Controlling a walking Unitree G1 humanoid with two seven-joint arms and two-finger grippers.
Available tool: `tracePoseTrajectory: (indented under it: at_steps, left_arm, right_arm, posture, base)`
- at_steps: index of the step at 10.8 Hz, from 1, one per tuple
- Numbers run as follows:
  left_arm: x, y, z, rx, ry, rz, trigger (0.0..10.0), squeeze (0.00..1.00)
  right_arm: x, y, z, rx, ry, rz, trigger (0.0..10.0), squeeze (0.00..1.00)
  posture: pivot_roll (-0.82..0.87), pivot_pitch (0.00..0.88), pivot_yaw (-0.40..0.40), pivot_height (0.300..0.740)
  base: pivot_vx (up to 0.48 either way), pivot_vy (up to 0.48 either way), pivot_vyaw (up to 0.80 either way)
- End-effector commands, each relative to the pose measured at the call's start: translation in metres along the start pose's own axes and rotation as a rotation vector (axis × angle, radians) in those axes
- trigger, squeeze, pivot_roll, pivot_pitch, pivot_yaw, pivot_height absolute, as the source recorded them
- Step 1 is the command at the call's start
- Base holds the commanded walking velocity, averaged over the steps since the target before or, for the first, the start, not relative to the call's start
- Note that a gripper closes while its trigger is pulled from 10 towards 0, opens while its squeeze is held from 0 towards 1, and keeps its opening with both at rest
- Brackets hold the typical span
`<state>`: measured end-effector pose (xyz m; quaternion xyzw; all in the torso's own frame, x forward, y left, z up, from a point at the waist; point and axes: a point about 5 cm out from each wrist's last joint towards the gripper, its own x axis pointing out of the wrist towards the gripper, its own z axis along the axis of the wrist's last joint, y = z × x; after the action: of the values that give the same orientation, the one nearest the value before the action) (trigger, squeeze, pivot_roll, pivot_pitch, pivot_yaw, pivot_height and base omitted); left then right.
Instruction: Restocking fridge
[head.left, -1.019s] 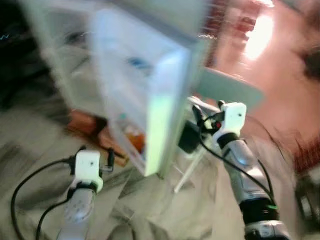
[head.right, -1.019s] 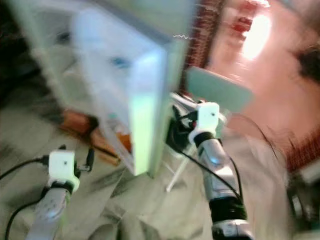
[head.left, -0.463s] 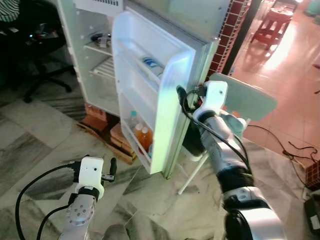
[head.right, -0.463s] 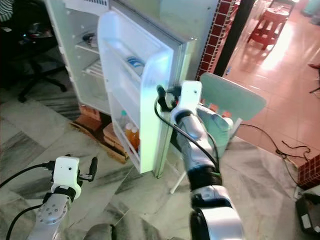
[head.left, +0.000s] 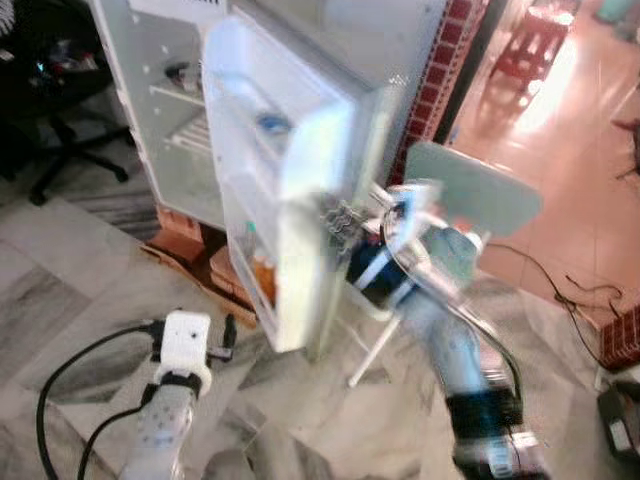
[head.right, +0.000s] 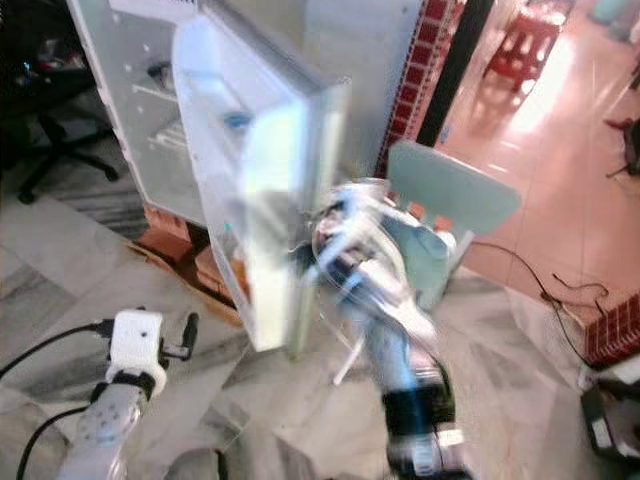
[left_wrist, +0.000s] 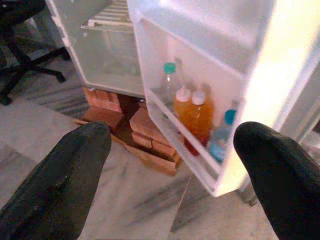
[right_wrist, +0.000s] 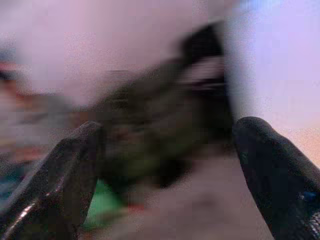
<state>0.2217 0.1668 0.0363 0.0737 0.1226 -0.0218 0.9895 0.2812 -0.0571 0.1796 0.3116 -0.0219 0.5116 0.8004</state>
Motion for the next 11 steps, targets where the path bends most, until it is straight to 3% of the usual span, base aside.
tracePoseTrajectory:
  at_steps: [1,2,3,4,5,6,7,8,9,10,11]
  left_arm:
    - [-0.001,0.0,-0.002,0.006,0.014,-0.008,10.0,0.0]
    - [0.0,0.002,-0.002,0.009,0.019,-0.007,10.0,0.0]
    - [0.0,0.002,-0.003,0.009,0.021,-0.006,10.0,0.0]
    - [-0.001,0.001,-0.005,0.01,0.028,-0.011,10.0,0.0]
    - [-0.001,-0.001,-0.006,0.01,0.038,-0.02,10.0,0.0]
    - [-0.001,-0.002,-0.007,0.016,0.046,-0.03,10.0,0.0]
    - [0.0,-0.001,-0.007,0.02,0.049,-0.031,10.0,0.0]
    - [0.001,-0.001,-0.007,0.021,0.049,-0.03,10.0,0.0]
    - [0.001,-0.001,-0.006,0.019,0.046,-0.028,10.0,0.0]
    - [0.001,-0.001,-0.005,0.017,0.046,-0.028,10.0,0.0]
    - [0.001,-0.001,-0.006,0.015,0.047,-0.028,10.0,0.0]
  right_arm:
    - [-0.005,0.008,0.008,0.023,-0.009,0.083,10.0,0.0]
    - [-0.041,-0.012,-0.012,-0.077,0.204,0.003,10.0,0.0]
    - [-0.057,-0.024,-0.025,-0.139,0.348,-0.04,10.0,0.0]
    - [-0.079,-0.046,-0.04,-0.27,0.562,-0.142,10.0,0.0]
    - [-0.094,-0.069,-0.043,-0.391,0.746,-0.312,10.0,0.0]
    - [-0.084,-0.094,-0.024,-0.533,0.709,-0.554,10.0,0.0]
    - [-0.064,-0.108,-0.004,-0.619,0.602,-0.69,10.0,0.0]
    - [-0.042,-0.111,0.008,-0.644,0.5,-0.737,10.0,0.0]
    - [-0.013,-0.098,0.016,-0.53,0.34,-0.647,10.0,0.0]
    - [0.013,-0.071,0.02,-0.405,0.204,-0.417,10.0,0.0]
    - [0.029,-0.004,0.027,-0.207,0.064,0.068,10.0,0.0]
  posture:
    - [0.2,0.027,-0.086,0.74]
    - [0.2,0.033,-0.086,0.74]
    - [0.2,0.034,-0.086,0.74]
    - [0.2,0.034,-0.086,0.74]
    - [0.2,0.034,-0.086,0.74]
    - [0.2,0.037,-0.079,0.74]
    - [0.2,0.041,-0.079,0.74]
    - [0.21,0.038,-0.08,0.74]
    - [0.21,0.034,-0.082,0.74]
    - [0.22,0.035,-0.084,0.74]
    - [0.22,0.035,-0.085,0.74]
  base:
    - [0.0,0.0,0.0]
    - [0.0,0.0,0.0]
    - [0.0,0.0,0.0]
    - [0.0,0.0,0.0]
    - [0.0,0.0,0.0]
    - [0.0,0.0,0.0]
    - [0.0,0.0,0.0]
    - [0.0,0.0,0.0]
    - [0.0,0.0,0.0]
    - [0.0,0.0,0.0]
    - [0.0,0.0,0.0]
